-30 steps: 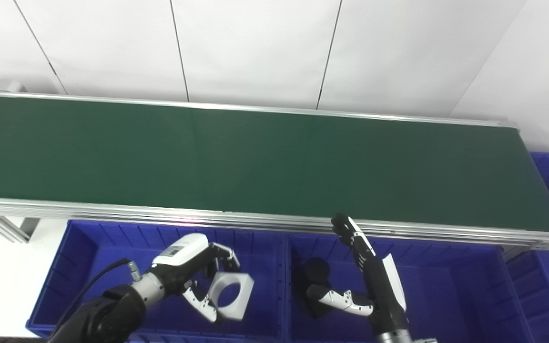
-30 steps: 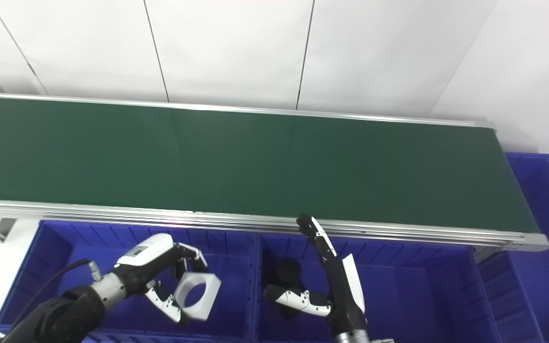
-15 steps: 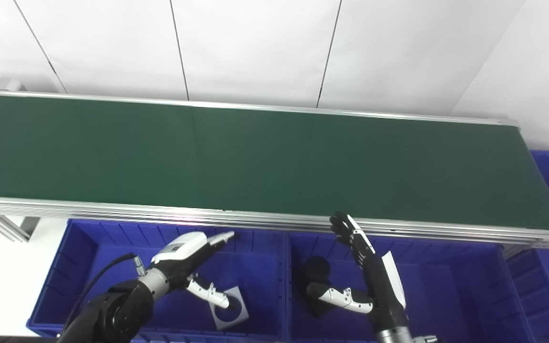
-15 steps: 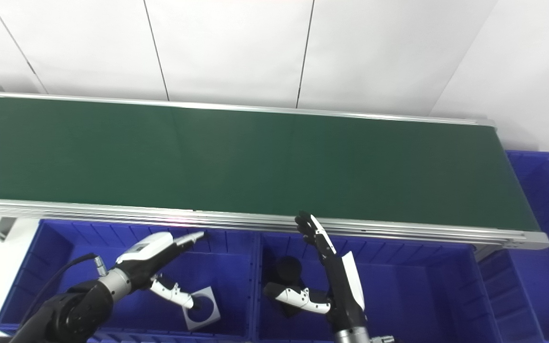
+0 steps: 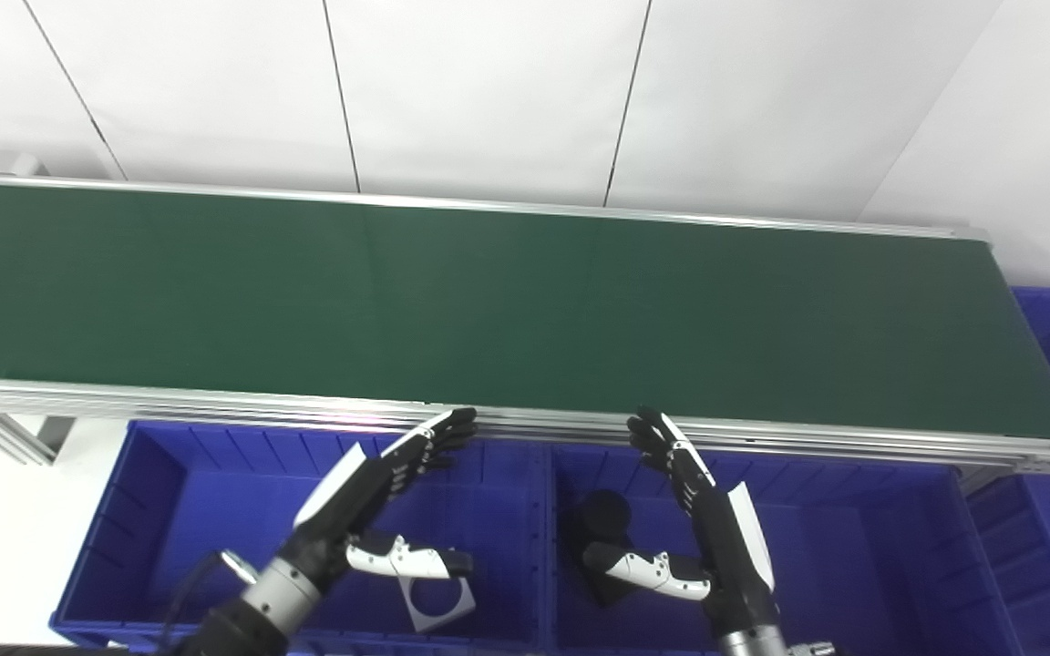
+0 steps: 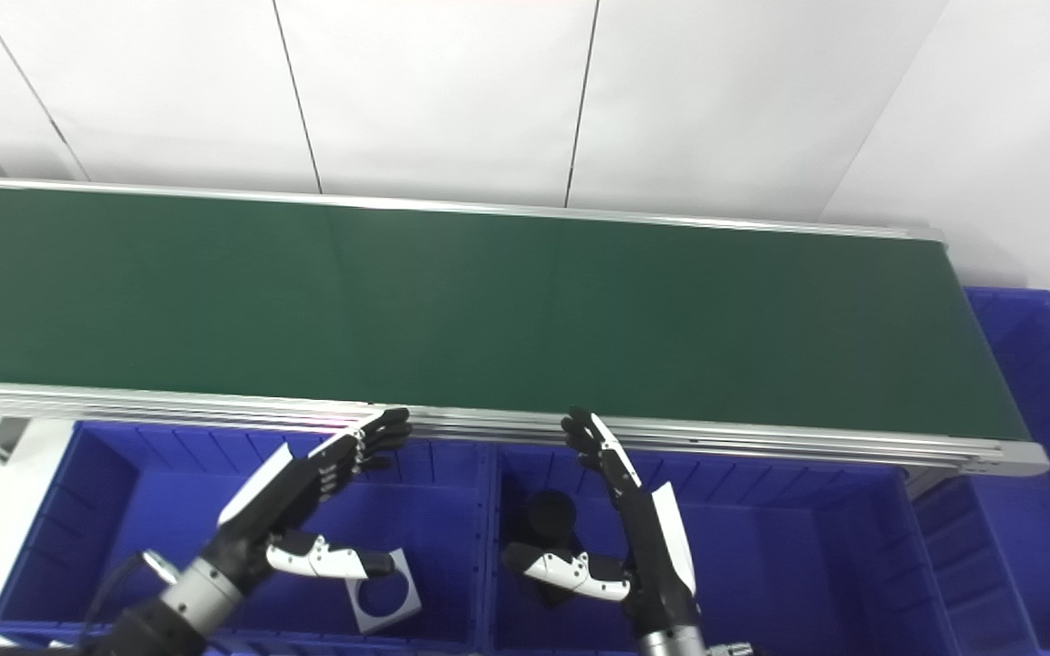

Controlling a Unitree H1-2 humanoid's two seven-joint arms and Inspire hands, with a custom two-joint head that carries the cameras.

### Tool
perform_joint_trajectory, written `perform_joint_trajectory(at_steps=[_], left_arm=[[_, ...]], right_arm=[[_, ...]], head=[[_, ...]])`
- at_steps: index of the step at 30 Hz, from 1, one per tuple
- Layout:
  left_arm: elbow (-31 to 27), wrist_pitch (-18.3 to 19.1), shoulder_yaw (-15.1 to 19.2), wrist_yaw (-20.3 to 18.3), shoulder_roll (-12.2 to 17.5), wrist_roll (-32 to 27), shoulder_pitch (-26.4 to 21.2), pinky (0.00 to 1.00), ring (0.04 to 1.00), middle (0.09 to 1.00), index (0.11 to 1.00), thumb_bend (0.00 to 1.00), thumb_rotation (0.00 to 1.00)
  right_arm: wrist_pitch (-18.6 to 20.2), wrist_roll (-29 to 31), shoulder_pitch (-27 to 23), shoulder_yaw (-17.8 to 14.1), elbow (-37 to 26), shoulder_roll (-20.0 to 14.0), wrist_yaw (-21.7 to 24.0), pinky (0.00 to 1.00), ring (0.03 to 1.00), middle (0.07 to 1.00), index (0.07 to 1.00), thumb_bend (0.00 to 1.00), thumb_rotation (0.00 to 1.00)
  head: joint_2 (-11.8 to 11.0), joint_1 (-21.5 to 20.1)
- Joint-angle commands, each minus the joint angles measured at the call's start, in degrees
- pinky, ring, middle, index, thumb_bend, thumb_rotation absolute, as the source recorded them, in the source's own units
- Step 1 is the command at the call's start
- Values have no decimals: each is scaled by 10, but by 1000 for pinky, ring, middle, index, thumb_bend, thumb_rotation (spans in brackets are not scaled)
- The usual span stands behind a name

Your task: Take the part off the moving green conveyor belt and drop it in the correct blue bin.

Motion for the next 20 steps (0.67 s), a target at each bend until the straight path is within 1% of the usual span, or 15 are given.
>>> perform_joint_trajectory(at_steps=[1,3,6,9,14,20], left_arm=[[-20,-26,5,14,-10,-19,5,900,937,949,943,917,356],[-27,-23,8,18,-20,-27,13,932,954,960,947,930,383],[-28,-31,11,25,-26,-22,18,956,972,975,964,879,479],[-23,-42,12,30,-27,-13,19,943,966,972,959,846,490],[-3,-68,12,46,-31,7,14,907,946,956,944,831,486],[-5,-52,16,63,-41,14,15,940,970,968,962,853,479]], right_arm=[[4,0,2,0,-21,1,2,860,867,874,910,932,415],[7,-1,3,0,-24,-1,4,860,869,875,912,932,420],[10,5,5,1,-27,-3,6,874,881,881,918,922,411],[9,9,6,2,-26,-5,6,876,882,882,918,923,407],[6,9,6,1,-23,-6,4,881,885,883,919,923,406],[9,8,7,1,-25,-8,5,881,883,885,923,921,407]], head=[[0,1],[-1,3],[-2,4],[-4,6],[-5,6],[-5,9]])
